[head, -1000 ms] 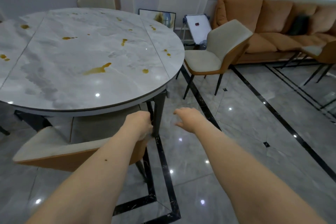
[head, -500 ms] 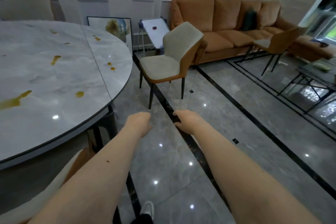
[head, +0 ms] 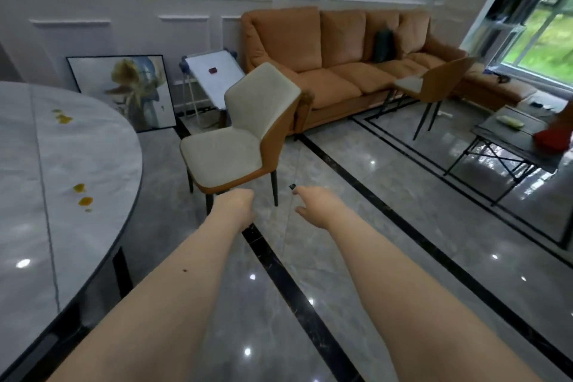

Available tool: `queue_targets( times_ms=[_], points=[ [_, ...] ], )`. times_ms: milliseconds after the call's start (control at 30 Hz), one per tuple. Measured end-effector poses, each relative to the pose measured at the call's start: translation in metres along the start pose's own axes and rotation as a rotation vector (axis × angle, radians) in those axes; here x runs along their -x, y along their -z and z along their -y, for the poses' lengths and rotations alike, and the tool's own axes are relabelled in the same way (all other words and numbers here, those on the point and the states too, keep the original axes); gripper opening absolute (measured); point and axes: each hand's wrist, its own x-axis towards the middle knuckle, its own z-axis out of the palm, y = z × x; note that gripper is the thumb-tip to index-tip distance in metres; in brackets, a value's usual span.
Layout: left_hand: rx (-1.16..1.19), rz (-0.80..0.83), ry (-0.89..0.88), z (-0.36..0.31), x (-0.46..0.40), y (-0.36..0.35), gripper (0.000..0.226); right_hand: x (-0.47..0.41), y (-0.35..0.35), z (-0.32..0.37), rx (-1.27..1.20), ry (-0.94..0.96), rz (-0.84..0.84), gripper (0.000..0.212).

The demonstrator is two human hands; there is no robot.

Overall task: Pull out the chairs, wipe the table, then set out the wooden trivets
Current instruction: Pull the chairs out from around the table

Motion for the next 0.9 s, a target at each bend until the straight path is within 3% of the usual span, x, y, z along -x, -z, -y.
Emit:
queue_targets(
  times_ms=[300,500,900],
  points=[
    [0.043,-0.044,0.009,-0.073,-0.205,0.031,0.034,-0.158,0.049,-0.139,0.021,0.022,-0.024,0.047],
    [0.056,-0.146,0.064,-0.116,-0.332,0.086,0.031,-0.273,0.124,-0.221,0.091,0.111,-0.094,0.046],
    [0.027,-0.226,0.213,-0.113,-0.561,0.161,0.038,-0.509,0.192,-0.285,0.13,0.287,-0.098,0.042]
  ],
)
